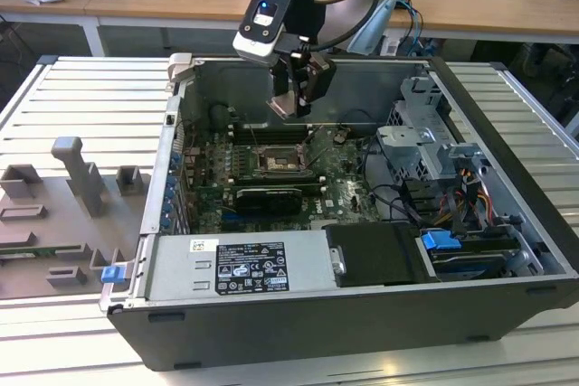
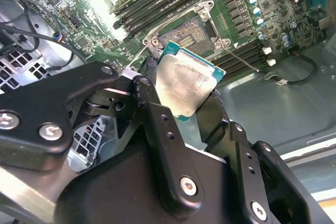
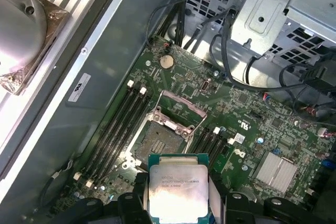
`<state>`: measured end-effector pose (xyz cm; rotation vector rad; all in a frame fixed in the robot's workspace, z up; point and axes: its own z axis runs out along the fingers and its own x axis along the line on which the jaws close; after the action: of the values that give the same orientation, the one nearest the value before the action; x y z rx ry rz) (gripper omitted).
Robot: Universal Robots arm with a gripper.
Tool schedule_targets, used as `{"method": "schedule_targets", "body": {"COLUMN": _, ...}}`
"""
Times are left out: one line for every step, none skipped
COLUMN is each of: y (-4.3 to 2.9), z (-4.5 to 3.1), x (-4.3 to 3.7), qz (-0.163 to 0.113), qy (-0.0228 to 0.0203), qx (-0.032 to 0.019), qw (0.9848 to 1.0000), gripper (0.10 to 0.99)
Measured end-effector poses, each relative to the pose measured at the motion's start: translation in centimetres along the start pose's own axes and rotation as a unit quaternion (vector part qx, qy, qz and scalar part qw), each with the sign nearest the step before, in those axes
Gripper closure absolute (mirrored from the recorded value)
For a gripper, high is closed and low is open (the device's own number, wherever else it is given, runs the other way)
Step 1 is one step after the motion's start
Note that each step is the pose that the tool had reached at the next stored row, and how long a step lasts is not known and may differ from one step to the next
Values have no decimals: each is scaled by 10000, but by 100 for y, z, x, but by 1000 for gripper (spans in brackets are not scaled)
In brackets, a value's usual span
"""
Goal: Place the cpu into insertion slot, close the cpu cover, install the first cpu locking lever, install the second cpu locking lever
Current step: 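Place the cpu into insertion slot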
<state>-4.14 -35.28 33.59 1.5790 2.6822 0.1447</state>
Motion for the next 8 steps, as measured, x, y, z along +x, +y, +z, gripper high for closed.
{"method": "schedule_targets", "body": {"y": 0, "z": 1, "x": 0, "qz": 12, "qy": -1, "qx": -1, "qw": 10000, "gripper": 545}}
{"method": "schedule_targets", "body": {"y": 0, "z": 1, "x": 0, "qz": 24, "qy": -2, "qx": -1, "qw": 10000, "gripper": 545}}
{"method": "schedule_targets", "body": {"y": 0, "z": 1, "x": 0, "qz": 32, "qy": -3, "qx": -1, "qw": 10000, "gripper": 545}}
{"method": "schedule_targets", "body": {"y": 0, "z": 2, "x": 0, "qz": 39, "qy": -4, "qx": -1, "qw": 10000, "gripper": 545}}
{"method": "schedule_targets", "body": {"y": 0, "z": 2, "x": 0, "qz": 53, "qy": -5, "qx": -2, "qw": 10000, "gripper": 545}}
{"method": "schedule_targets", "body": {"y": 0, "z": 3, "x": 0, "qz": 62, "qy": -6, "qx": -2, "qw": 10000, "gripper": 545}}
{"method": "schedule_targets", "body": {"y": 0, "z": 3, "x": 0, "qz": 67, "qy": -6, "qx": -2, "qw": 10000, "gripper": 545}}
{"method": "schedule_targets", "body": {"y": 0, "z": 3, "x": 0, "qz": 74, "qy": -7, "qx": -2, "qw": 10000, "gripper": 545}}
